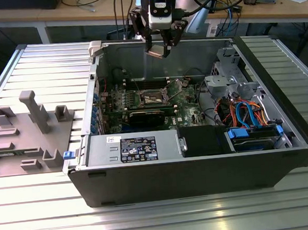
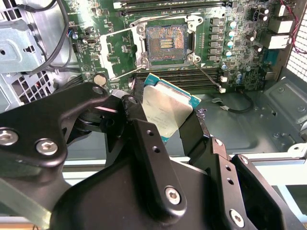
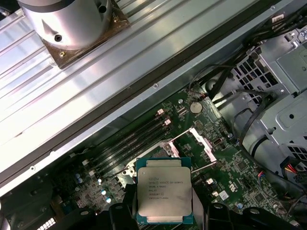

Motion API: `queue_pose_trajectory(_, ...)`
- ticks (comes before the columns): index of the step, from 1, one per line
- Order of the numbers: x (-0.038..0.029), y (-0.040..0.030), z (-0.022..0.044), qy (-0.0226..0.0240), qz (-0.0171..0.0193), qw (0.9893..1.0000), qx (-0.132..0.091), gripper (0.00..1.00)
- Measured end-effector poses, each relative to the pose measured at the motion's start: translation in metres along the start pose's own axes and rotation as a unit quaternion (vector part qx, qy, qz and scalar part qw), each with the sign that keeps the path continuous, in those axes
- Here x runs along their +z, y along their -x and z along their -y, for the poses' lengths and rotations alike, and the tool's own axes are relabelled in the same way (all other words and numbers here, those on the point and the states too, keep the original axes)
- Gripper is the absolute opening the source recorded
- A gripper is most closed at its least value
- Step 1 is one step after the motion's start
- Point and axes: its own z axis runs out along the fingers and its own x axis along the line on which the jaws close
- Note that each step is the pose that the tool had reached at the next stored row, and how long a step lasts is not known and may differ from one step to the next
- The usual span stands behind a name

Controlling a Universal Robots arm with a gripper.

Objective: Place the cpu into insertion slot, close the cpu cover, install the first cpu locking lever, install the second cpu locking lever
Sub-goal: 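Place the cpu into insertion slot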

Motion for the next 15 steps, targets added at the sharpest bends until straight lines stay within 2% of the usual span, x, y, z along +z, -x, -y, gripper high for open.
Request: queue_pose_trajectory(15,0.0000,0.0000,0.0000,0.0001,0.0003,1.0000,0.004,0.54)
